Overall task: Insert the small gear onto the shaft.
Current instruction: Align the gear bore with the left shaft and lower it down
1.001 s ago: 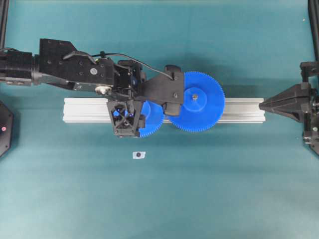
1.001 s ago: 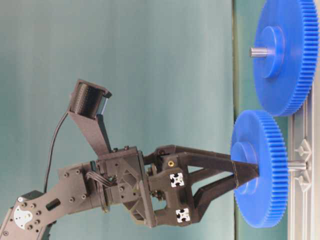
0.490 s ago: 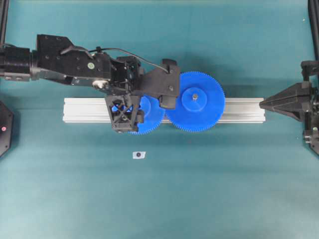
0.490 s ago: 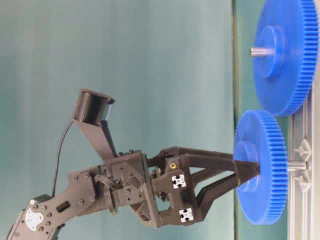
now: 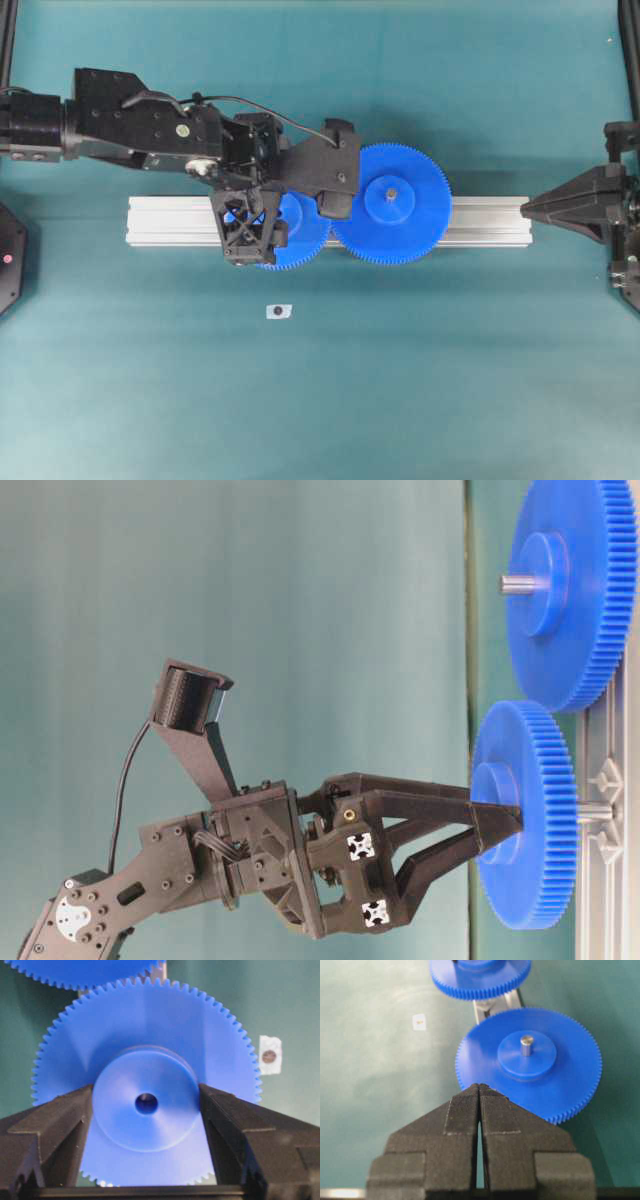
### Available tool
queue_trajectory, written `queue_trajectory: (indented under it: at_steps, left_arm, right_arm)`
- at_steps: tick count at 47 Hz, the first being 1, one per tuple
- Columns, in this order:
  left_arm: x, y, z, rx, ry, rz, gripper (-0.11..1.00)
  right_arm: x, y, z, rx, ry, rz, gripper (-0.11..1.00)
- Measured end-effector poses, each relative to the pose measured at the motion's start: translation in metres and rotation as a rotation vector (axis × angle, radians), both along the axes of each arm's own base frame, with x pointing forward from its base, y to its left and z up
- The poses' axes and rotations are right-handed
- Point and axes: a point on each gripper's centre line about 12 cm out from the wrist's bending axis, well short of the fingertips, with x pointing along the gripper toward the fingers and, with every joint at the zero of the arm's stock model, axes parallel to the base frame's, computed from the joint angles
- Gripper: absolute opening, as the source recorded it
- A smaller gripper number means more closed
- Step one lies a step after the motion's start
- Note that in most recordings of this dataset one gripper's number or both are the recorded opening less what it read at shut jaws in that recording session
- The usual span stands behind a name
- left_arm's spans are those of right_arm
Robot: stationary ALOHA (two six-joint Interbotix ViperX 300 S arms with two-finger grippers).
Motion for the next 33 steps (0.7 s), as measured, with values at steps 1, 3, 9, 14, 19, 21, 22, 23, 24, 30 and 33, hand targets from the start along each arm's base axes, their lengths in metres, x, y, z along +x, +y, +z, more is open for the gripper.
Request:
queue_trajectory:
  at_steps: [1, 3, 9, 14, 19, 21, 22, 23, 24, 30, 33]
  left_arm:
    - [0.0001, -0.0006, 0.0000, 0.001, 0.000, -0.004, 0.69]
    - [0.0000, 0.0000, 0.0000, 0.004, 0.001, -0.013, 0.69]
    - [-0.0002, 0.0000, -0.0001, 0.011, 0.003, -0.033, 0.69]
    - [-0.0003, -0.0007, -0.0001, 0.011, 0.005, -0.035, 0.69]
    - [-0.0016, -0.0003, -0.0012, 0.007, 0.018, -0.031, 0.69]
    - [-0.0022, -0.0004, -0.0020, 0.005, 0.026, -0.030, 0.70]
    - [-0.0022, -0.0002, -0.0016, 0.007, 0.028, -0.030, 0.70]
    - [-0.0020, -0.0008, -0.0012, 0.007, 0.028, -0.032, 0.70]
    - [-0.0026, -0.0003, -0.0014, 0.006, 0.032, -0.029, 0.70]
    - [-0.0021, -0.0002, -0.0008, 0.005, 0.035, -0.027, 0.70]
    - [-0.0023, -0.0002, -0.0001, 0.004, 0.039, -0.026, 0.71]
  right_arm:
    - [0.0000, 0.0000, 0.0000, 0.000, 0.000, 0.000, 0.00]
    - [0.0000, 0.0000, 0.0000, -0.001, 0.000, 0.001, 0.00]
    - [0.0000, -0.0003, 0.0000, -0.001, 0.000, -0.001, 0.00]
    - [0.0000, -0.0003, 0.0000, 0.000, 0.000, -0.002, 0.00]
    - [0.0000, -0.0003, 0.0000, -0.001, 0.000, -0.001, 0.00]
    - [0.0000, -0.0003, 0.0000, 0.000, 0.000, -0.002, 0.00]
    - [0.0000, 0.0000, 0.0000, -0.001, 0.000, 0.001, 0.00]
    - [-0.0002, 0.0000, -0.0006, 0.000, 0.002, 0.000, 0.00]
    - [-0.0002, 0.0000, -0.0006, 0.000, 0.002, 0.000, 0.00]
    - [0.0000, 0.0000, 0.0000, 0.000, 0.000, 0.000, 0.00]
    - [0.0000, 0.0000, -0.0009, 0.000, 0.003, 0.000, 0.00]
